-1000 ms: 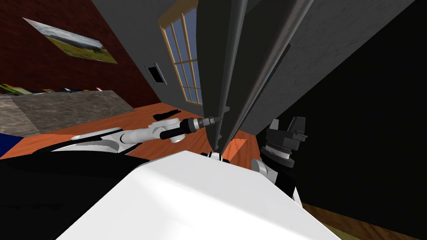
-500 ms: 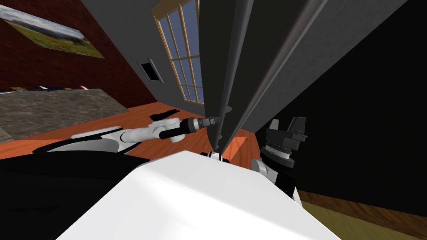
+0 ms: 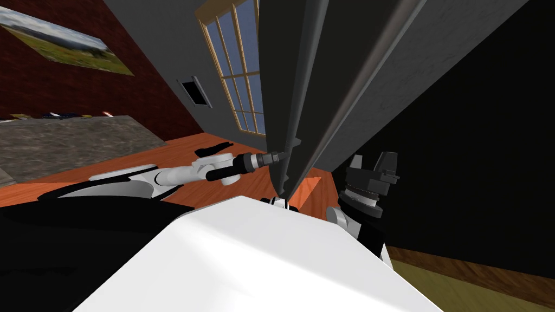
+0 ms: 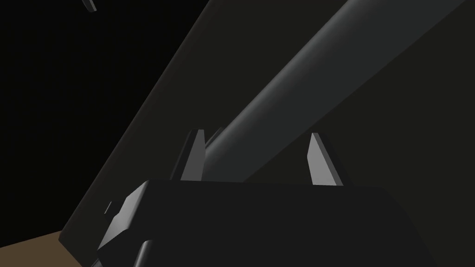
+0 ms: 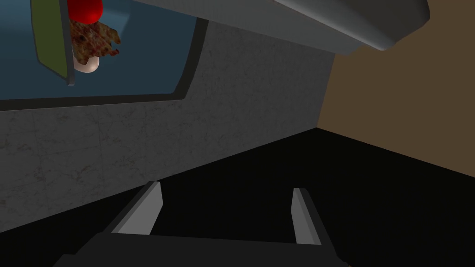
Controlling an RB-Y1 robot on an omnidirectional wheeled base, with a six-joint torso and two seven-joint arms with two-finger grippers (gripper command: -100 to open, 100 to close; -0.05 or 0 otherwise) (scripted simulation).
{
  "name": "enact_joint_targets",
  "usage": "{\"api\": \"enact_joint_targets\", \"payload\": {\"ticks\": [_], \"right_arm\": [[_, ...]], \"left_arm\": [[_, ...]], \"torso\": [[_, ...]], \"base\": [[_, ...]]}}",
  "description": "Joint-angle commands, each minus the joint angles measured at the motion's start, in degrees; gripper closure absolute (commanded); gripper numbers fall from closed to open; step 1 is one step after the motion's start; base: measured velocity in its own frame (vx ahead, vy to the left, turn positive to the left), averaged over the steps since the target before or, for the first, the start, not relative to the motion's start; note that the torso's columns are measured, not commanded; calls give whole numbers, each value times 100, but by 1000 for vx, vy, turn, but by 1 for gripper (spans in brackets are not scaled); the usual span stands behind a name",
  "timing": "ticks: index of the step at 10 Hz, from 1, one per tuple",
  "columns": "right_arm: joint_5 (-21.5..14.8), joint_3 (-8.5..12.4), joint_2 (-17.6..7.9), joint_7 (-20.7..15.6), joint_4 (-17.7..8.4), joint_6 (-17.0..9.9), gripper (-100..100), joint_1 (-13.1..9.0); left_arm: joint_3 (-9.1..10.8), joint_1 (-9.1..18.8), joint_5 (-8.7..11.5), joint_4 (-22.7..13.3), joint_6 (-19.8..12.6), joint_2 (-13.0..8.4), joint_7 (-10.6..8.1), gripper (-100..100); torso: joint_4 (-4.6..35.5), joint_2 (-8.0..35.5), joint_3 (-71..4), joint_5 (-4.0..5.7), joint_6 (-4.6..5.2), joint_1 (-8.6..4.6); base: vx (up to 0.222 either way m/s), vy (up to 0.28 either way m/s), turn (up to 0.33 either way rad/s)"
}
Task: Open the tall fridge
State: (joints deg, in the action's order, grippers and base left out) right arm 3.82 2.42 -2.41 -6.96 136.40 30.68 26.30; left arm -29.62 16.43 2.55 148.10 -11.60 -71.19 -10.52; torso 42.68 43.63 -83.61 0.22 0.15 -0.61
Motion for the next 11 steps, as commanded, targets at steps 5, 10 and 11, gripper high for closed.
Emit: {"api": "enact_joint_targets", "payload": {"ticks": [5,10,11], "right_arm": [[0,1,-2,0,-1,0,0,-1],[0,2,-2,0,-1,0,0,-1],[0,1,-2,0,-1,0,0,-1]], "left_arm": [[-1,31,-32,156,50,60,70,100],[-154,204,3,-5,184,-41,31,100],[-216,259,11,2,324,-81,13,100]], "torso": [[22,2,-11,-5,6,23],[5,-13,-14,1,16,7],[0,-11,-7,4,14,-11]], "base": [[-35,81,-39],[-46,137,-108],[-49,176,-166]]}}
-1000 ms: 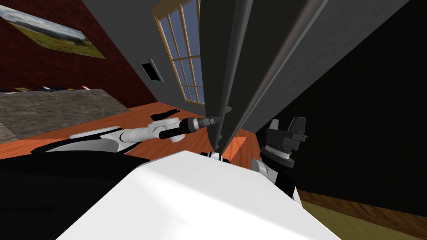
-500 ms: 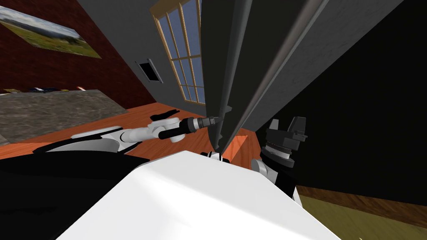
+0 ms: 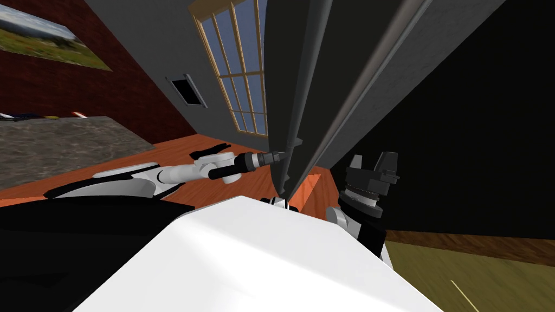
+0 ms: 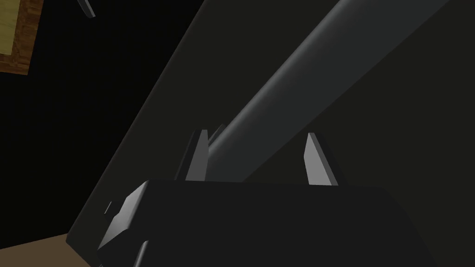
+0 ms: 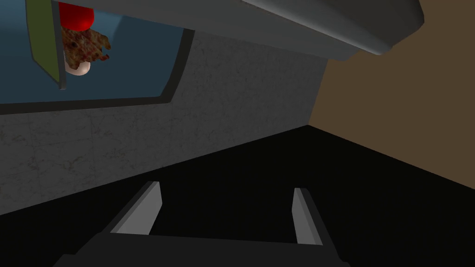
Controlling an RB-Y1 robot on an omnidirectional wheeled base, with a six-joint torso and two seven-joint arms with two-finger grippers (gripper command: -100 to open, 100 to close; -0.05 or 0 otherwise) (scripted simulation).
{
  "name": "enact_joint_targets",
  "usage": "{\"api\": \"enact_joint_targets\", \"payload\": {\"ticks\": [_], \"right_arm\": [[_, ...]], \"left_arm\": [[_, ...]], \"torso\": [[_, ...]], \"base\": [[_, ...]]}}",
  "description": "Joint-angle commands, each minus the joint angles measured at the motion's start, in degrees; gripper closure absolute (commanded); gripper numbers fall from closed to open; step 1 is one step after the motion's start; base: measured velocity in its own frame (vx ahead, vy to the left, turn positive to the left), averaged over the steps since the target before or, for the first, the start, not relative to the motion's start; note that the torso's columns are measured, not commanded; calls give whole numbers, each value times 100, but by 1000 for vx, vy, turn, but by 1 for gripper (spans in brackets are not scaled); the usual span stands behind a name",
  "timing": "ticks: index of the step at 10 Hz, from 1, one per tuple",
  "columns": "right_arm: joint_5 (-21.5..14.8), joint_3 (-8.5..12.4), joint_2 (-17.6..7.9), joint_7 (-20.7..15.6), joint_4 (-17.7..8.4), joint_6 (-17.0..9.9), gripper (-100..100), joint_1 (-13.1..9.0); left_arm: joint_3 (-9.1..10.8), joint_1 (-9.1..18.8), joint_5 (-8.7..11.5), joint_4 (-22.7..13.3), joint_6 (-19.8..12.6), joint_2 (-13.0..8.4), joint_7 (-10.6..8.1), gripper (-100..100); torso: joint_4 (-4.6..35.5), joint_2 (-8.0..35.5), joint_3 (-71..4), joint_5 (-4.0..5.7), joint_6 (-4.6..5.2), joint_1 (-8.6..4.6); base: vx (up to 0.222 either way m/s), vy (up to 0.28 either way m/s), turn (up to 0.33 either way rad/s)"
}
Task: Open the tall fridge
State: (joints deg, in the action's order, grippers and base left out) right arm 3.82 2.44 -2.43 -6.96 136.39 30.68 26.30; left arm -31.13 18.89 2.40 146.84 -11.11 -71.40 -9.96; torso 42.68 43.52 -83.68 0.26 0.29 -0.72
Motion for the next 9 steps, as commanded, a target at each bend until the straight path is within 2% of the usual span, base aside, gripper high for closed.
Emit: {"api": "enact_joint_targets", "payload": {"ticks": [1,9], "right_arm": [[0,0,0,0,0,0,0,0],[0,-1,2,0,1,0,0,1]], "left_arm": [[-64,14,26,129,275,-60,-43,100],[-64,14,26,129,275,-60,-43,100]], "torso": [[3,11,8,1,-4,0],[-8,11,13,4,6,-8]], "base": [[-55,134,-71],[-2,6,-4]]}}
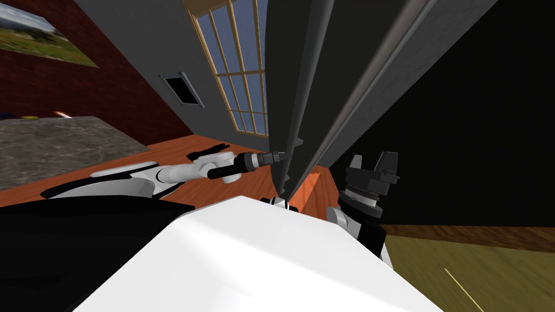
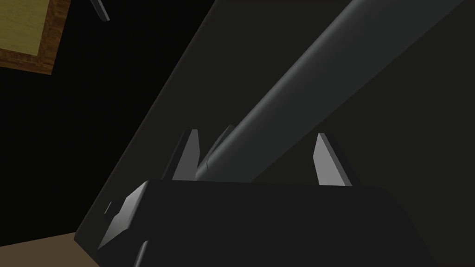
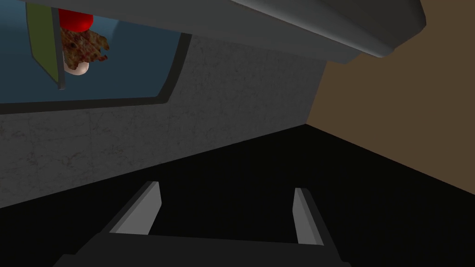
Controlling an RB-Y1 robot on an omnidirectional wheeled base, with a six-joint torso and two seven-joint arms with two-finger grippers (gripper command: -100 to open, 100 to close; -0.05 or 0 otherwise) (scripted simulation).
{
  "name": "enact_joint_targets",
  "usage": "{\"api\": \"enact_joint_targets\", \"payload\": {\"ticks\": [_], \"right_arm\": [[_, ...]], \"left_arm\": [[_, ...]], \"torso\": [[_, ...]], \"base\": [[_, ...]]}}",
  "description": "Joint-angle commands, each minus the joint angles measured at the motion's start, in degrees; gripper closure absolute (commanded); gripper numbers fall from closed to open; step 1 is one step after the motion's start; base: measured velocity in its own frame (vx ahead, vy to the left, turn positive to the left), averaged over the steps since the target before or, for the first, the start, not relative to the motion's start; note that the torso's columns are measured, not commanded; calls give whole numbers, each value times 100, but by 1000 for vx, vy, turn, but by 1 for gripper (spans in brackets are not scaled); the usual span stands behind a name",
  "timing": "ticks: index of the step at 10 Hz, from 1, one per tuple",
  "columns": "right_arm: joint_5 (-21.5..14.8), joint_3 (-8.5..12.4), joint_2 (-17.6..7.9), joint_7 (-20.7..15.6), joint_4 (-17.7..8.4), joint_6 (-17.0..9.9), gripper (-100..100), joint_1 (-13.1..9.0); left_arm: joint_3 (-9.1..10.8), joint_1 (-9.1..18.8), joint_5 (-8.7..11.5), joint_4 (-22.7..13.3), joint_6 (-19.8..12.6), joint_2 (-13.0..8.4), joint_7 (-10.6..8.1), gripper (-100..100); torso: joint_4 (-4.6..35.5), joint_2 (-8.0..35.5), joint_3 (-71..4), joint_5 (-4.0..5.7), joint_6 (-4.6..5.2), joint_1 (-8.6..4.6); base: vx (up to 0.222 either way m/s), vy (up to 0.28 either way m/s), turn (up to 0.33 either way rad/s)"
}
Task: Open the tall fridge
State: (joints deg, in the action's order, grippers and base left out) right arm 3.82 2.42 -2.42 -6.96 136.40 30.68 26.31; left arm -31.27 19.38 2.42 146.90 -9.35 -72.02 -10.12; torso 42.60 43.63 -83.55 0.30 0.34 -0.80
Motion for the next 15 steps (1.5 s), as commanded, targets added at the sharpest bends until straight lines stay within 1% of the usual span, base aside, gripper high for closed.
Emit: {"api": "enact_joint_targets", "payload": {"ticks": [1,2,3,5,6,8,11,14,15], "right_arm": [[0,0,0,0,0,0,0,0],[0,0,-1,0,0,0,0,-1],[0,1,-2,0,-1,0,0,-1],[0,2,-2,0,-1,0,0,-1],[0,2,-2,0,-1,0,0,-1],[0,0,0,0,0,0,0,0],[0,0,0,0,0,0,0,0],[0,0,0,0,0,0,0,0],[0,0,0,0,0,0,0,0]], "left_arm": [[-24,15,16,28,98,-38,-17,100],[-80,59,23,47,178,-50,-23,100],[-80,59,23,47,178,-50,-23,100],[-192,148,39,87,337,-75,-35,100],[-192,148,39,87,337,-75,-35,100],[-192,148,39,87,337,-75,-35,100],[-192,148,39,87,337,-75,-35,100],[-192,148,39,87,337,-75,-35,100],[-158,173,27,28,372,-131,-44,100]], "torso": [[3,4,2,-1,-6,2],[10,-3,-9,-8,-3,33],[14,-4,-13,-12,1,42],[13,11,2,-10,-12,30],[6,18,13,-8,-9,20],[0,15,14,3,-17,-19],[-6,-7,-3,1,-1,-4],[-1,-3,-3,2,2,-4],[0,1,0,0,0,-1]], "base": [[0,86,-80],[-38,180,-185],[-72,181,-98],[-73,201,-121],[-48,161,-125],[-33,35,52],[20,-15,-44],[-7,-3,28],[-19,126,-163]]}}
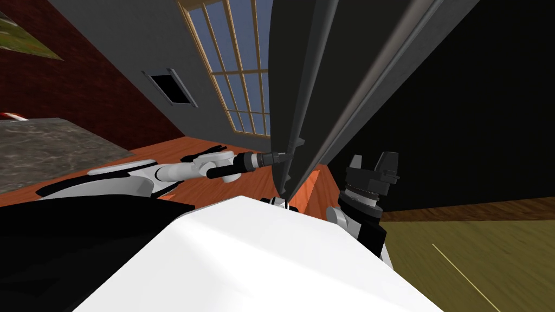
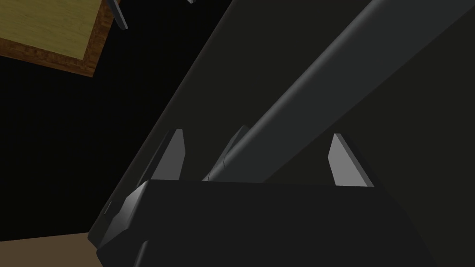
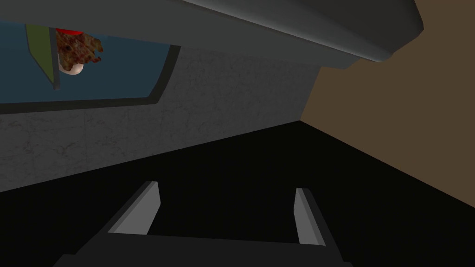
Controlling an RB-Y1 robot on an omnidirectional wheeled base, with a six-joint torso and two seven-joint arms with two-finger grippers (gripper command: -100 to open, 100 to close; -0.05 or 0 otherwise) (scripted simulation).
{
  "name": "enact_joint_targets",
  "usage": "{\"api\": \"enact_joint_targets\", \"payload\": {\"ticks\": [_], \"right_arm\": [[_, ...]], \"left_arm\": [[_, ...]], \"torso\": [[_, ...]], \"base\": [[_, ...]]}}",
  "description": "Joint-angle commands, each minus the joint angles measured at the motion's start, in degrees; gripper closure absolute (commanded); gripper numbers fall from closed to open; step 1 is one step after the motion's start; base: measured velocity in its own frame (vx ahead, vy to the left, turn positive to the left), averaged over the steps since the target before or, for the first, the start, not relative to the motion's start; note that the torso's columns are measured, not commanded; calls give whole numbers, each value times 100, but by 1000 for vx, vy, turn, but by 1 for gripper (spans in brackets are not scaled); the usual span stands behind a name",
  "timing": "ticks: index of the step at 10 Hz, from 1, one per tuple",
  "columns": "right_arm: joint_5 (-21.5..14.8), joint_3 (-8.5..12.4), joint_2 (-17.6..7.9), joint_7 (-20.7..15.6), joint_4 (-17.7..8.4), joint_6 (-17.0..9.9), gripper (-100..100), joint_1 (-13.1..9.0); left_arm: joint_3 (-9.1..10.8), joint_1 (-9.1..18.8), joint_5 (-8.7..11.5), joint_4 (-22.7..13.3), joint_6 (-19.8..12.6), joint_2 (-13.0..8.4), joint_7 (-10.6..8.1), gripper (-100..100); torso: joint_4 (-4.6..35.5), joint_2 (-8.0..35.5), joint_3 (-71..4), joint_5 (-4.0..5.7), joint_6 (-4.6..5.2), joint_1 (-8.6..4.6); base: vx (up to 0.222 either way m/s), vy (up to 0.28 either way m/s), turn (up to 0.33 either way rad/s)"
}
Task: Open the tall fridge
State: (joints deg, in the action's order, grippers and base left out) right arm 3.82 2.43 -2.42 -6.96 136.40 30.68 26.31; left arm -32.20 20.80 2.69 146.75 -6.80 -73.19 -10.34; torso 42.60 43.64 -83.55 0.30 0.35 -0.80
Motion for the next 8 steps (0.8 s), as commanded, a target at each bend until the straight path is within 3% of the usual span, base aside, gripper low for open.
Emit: {"api": "enact_joint_targets", "payload": {"ticks": [1,6,7,8], "right_arm": [[0,1,-1,0,-1,0,0,-1],[0,0,-1,0,0,0,0,0],[0,0,0,0,0,0,0,0],[0,0,0,0,0,0,0,-1]], "left_arm": [[-98,46,1,65,175,-20,-33,100],[-164,77,2,109,292,-34,-54,100],[83,331,156,78,90,-179,-210,-100],[135,404,223,111,64,-230,-280,-100]], "torso": [[-2,-7,-6,-1,15,14],[-8,23,26,5,0,-22],[-7,26,28,7,-3,-24],[17,8,-1,4,-8,-10]], "base": [[-54,210,-190],[-38,99,-41],[-12,16,10],[-13,6,47]]}}
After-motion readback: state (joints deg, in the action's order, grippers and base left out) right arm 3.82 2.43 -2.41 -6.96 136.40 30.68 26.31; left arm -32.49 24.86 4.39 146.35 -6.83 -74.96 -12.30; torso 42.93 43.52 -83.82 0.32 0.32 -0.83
